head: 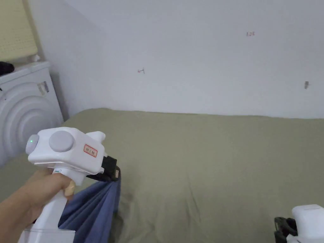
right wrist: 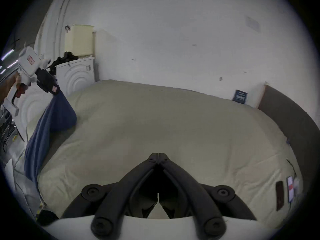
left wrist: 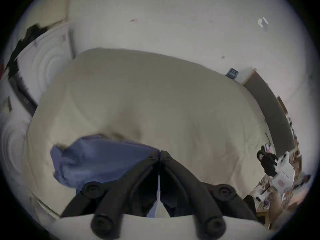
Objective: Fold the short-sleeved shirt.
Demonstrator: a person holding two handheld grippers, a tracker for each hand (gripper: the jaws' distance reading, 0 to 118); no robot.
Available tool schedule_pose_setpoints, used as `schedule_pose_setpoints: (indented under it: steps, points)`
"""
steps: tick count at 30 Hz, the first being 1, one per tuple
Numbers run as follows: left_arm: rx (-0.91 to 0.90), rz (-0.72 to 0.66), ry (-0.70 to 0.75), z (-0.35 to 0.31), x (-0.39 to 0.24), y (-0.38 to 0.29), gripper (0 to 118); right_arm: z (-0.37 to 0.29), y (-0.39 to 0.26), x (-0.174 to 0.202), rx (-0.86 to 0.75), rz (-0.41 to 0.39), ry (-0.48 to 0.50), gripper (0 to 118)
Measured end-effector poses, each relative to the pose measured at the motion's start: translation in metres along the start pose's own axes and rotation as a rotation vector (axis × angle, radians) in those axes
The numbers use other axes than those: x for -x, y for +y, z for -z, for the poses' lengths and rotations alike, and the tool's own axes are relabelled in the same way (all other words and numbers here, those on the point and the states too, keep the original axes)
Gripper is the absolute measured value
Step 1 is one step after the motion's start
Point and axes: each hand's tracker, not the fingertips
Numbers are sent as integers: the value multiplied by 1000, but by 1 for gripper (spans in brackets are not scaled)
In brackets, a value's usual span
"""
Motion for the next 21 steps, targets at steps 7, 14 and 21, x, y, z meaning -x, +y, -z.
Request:
schedule_pose_setpoints:
  steps: [7, 14, 21]
  points:
    - [9, 184, -209, 25, -172, 25, 1, -44, 0, -84, -33, 100, -164, 0]
    - [79, 347, -433, 64, -326, 19, 1, -99, -16, -163, -28, 167, -327, 0]
    - [232, 439, -626, 114, -434, -56, 1, -133, -49, -219, 19, 238, -436, 0]
